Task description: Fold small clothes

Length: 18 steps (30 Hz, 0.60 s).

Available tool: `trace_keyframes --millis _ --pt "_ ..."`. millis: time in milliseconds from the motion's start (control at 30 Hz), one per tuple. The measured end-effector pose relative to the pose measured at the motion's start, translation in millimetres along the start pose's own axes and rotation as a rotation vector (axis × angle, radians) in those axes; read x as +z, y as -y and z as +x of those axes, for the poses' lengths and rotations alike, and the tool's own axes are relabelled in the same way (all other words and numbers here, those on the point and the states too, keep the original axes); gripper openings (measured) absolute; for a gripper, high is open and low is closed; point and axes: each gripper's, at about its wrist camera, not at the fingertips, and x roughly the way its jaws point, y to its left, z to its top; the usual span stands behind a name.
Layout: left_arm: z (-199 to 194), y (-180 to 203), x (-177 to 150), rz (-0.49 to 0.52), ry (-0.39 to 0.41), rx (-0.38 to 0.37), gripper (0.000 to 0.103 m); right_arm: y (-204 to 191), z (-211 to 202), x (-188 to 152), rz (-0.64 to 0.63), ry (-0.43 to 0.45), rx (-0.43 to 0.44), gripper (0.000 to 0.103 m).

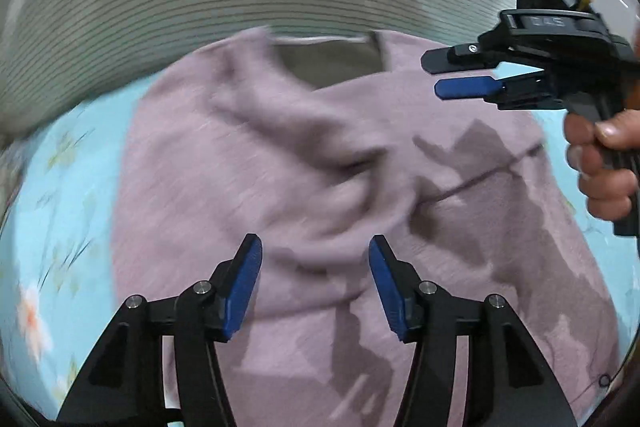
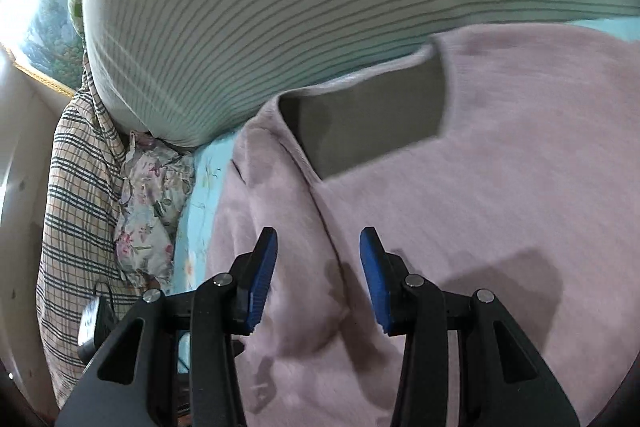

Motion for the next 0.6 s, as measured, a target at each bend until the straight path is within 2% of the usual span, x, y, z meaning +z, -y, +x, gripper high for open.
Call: trace_keyframes --millis 167,267,333,367,467,600 --pt "-9 -65 -32 -0.229 -0.028 0.125 0.056 -7 44 -5 -0.060 -0.092 -0.063 0.044" --pt "-9 -90 -45 -0.289 -0.047 0.179 0.055 -9 59 -12 -0.056 -0.124 -0.045 0.044" --pt "-3 -96 -46 -0.294 -0.057 0.200 0.055 -15 61 -15 -0.067 -0.113 -0.028 0.027" --pt "0 -98 -45 -0.293 -0.064 0.208 0.055 -18 59 -16 -0.072 -0.107 -0.025 0.007" --pt "12 -102 -44 -0.306 -0.084 0.219 0.054 -28 30 -14 -0.076 -0.010 -0.041 0.007" --pt "25 -102 -34 -0.309 -0.083 0.228 0.054 -24 -56 -13 -0.010 0.232 -0.109 0.007"
